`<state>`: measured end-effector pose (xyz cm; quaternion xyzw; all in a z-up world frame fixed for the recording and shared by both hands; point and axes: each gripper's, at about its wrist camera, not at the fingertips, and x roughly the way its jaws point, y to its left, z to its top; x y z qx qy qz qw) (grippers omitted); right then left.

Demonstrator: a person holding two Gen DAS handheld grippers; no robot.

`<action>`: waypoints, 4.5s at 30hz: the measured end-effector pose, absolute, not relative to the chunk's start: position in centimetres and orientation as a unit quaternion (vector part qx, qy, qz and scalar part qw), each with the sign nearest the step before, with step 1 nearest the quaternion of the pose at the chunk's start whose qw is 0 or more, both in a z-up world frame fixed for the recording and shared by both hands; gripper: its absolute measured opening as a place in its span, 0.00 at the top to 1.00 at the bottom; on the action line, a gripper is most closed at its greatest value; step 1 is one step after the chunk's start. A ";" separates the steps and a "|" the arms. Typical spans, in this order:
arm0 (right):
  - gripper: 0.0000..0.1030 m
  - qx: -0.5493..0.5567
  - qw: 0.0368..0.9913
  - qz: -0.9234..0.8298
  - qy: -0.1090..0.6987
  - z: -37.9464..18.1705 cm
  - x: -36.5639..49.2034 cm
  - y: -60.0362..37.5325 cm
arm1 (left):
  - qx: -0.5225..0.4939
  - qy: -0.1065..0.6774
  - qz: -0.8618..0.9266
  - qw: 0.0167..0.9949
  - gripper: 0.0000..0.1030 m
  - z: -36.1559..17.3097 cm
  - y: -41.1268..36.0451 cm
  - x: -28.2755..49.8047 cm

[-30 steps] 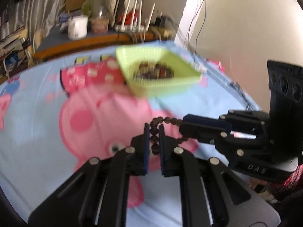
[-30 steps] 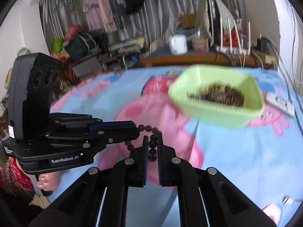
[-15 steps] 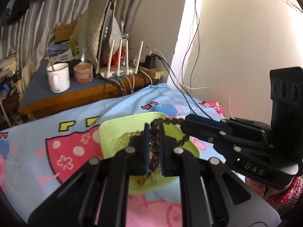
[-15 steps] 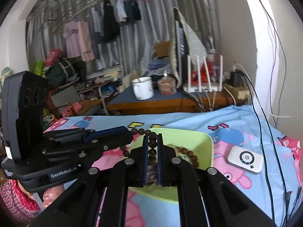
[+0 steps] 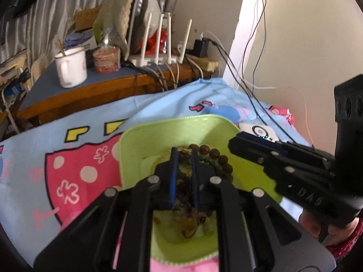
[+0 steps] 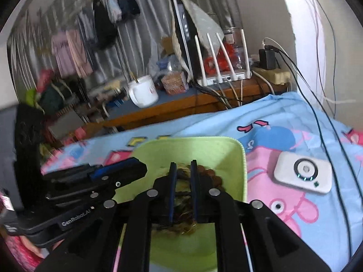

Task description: Organize jewelry

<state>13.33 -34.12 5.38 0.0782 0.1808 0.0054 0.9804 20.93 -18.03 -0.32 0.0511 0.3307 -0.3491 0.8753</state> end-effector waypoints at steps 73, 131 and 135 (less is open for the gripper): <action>0.94 0.082 0.986 -0.075 0.121 -0.8 0.9 -23.6 | 0.065 0.208 -0.179 0.959 0.06 0.8 -7.5 7.6; 0.94 0.086 0.985 -0.075 0.126 -1.1 0.5 -23.1 | 0.064 0.214 -0.194 0.955 0.06 0.4 -8.6 7.5; 0.94 0.086 0.985 -0.074 0.127 -1.1 0.7 -23.0 | 0.064 0.215 -0.194 0.955 0.06 0.3 -8.7 7.5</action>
